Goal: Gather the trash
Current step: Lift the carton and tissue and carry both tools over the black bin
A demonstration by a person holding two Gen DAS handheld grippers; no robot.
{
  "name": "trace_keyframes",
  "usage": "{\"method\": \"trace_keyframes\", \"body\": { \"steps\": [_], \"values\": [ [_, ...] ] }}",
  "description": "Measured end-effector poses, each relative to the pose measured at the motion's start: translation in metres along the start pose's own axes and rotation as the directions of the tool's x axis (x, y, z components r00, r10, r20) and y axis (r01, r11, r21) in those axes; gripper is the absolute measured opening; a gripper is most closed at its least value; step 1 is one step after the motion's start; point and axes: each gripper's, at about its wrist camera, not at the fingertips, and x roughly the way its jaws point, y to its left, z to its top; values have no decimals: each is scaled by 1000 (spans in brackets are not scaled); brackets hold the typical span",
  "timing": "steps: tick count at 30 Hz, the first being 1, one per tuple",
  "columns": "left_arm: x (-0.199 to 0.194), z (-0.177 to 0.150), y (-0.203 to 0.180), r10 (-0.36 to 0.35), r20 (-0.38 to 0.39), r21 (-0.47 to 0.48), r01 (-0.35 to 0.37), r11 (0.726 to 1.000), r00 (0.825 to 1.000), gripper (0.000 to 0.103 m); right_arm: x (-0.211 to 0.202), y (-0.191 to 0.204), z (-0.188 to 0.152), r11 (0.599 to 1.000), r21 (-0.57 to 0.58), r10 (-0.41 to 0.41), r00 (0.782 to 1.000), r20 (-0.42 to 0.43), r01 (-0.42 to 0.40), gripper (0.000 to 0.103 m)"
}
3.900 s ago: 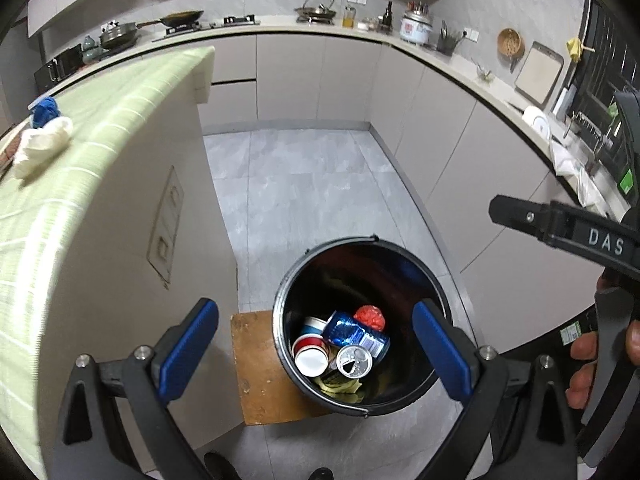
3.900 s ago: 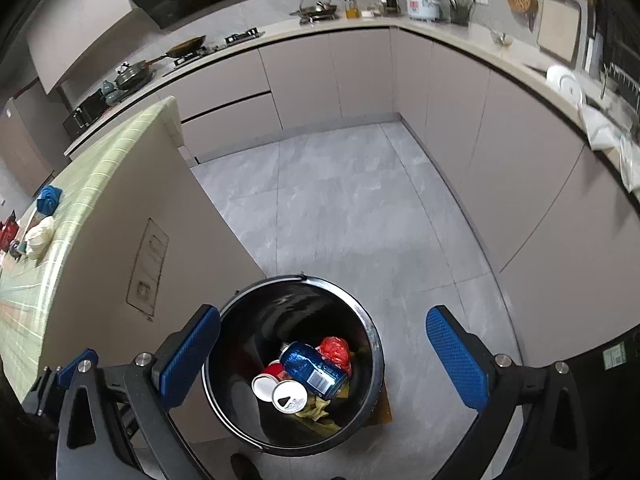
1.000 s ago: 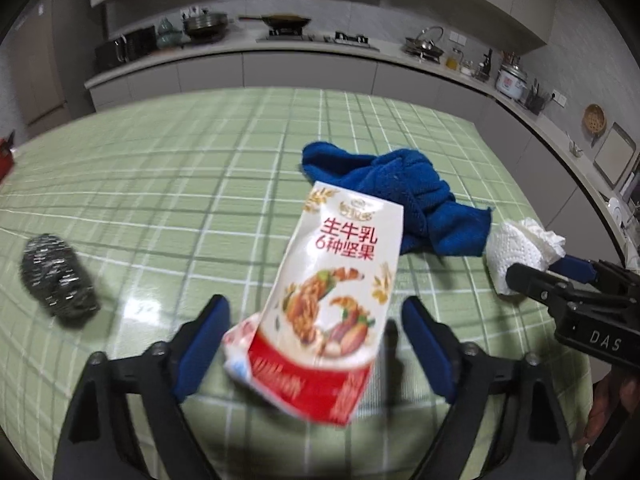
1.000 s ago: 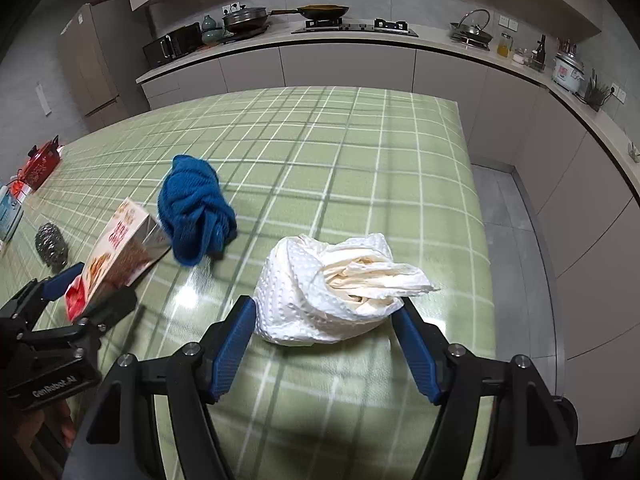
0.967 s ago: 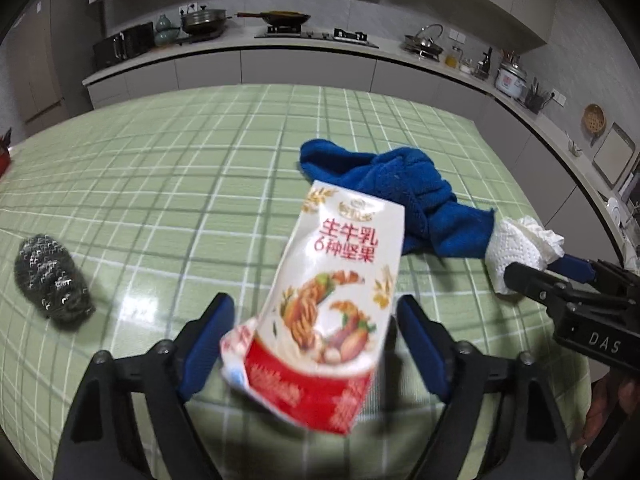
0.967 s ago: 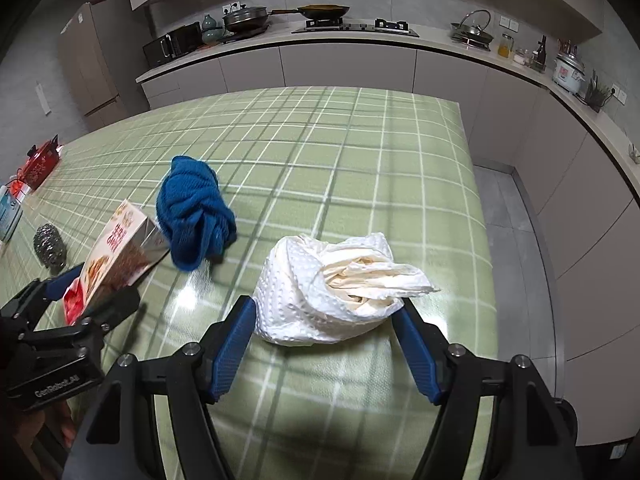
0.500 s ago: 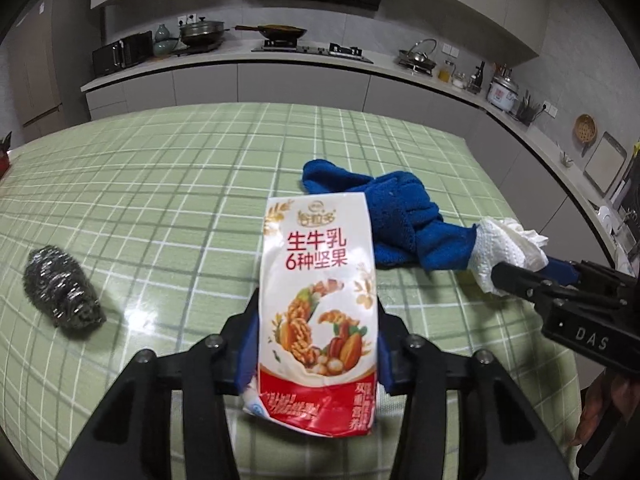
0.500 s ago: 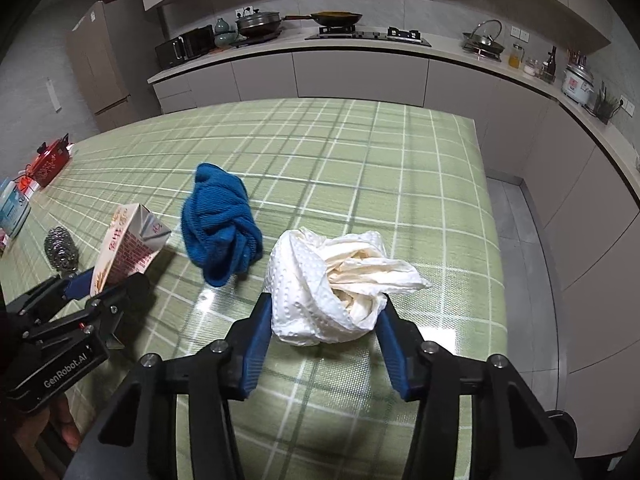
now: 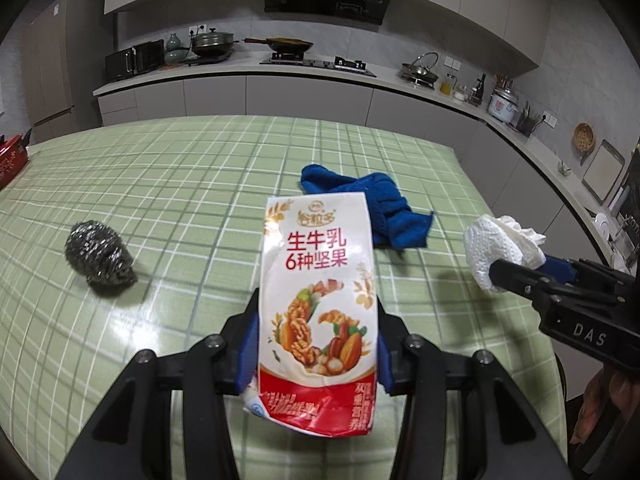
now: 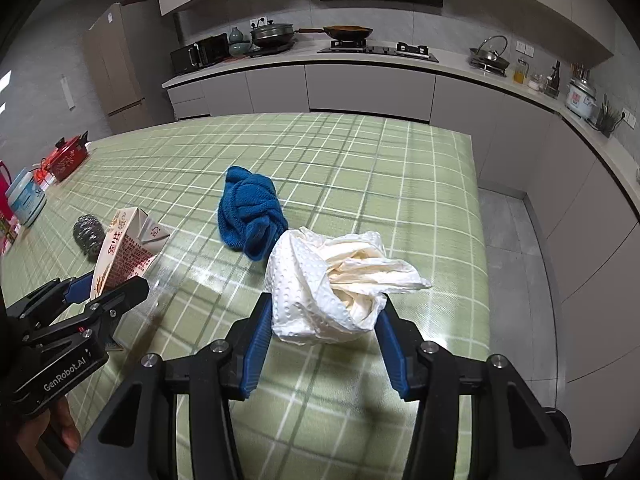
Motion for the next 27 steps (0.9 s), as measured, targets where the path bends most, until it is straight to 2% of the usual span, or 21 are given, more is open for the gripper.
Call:
{"method": "trace_keyframes", "body": {
  "steps": [17, 27],
  "values": [
    [-37, -32, -59, -19, 25, 15, 18, 1000, 1000, 48, -70, -29, -48, 1000, 5, 8, 999, 43, -8, 52],
    [-42, -44, -119, -70, 21, 69, 68, 995, 997, 48, -109, -83, -74, 998, 57, -31, 998, 59, 28, 52]
  ]
}}
